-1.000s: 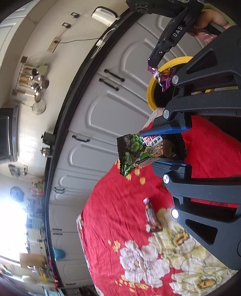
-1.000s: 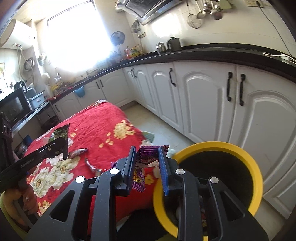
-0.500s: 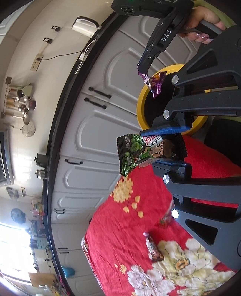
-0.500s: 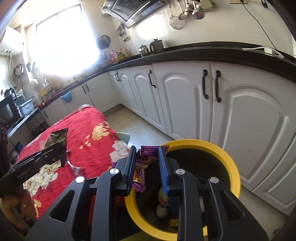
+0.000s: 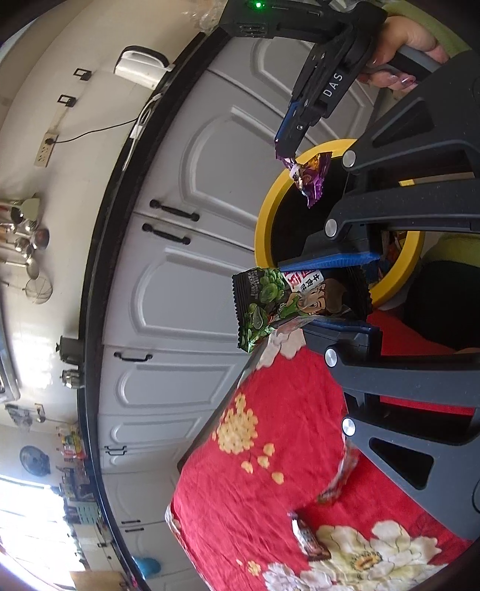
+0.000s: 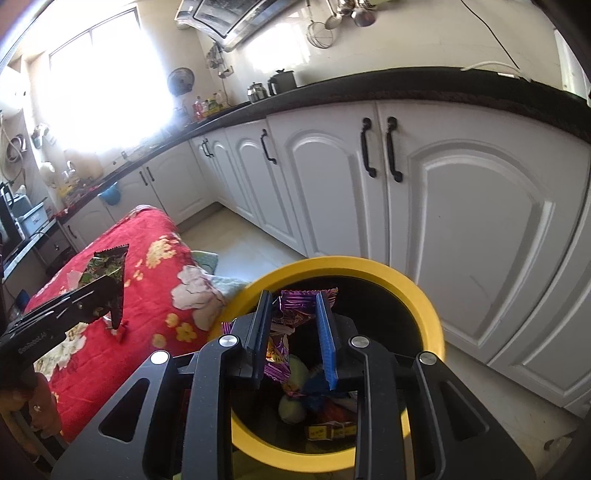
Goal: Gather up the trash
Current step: 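Carry the green packet and purple wrappers over the yellow-rimmed bin with both tools, then open both tools to drop the packet and wrappers into the bin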
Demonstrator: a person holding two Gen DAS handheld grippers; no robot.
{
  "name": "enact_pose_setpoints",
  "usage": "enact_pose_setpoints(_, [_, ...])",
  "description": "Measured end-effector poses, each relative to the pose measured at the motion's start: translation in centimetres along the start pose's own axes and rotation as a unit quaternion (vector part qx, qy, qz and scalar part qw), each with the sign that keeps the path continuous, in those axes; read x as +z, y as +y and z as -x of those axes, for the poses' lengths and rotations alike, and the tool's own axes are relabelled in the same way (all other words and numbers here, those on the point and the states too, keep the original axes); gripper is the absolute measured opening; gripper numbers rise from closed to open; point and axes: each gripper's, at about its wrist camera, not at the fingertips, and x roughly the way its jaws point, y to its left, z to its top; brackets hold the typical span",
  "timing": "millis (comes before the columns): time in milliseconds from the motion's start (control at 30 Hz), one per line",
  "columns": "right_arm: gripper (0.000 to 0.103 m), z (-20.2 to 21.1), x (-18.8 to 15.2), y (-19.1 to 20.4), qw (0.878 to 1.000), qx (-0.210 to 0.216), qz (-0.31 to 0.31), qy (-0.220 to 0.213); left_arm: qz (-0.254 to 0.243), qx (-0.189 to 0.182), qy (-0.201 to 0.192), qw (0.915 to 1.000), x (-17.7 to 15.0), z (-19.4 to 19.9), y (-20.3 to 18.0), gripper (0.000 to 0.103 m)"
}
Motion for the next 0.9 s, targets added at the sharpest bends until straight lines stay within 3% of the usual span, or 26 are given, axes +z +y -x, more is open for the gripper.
enact_pose_setpoints(900, [0.025,-2.1,-2.4,-4.5,0.998,-0.024,-0.059,0.029,-0.037,-0.033,0.071,0.9963,-2.3,-6.7,-4.0,0.017])
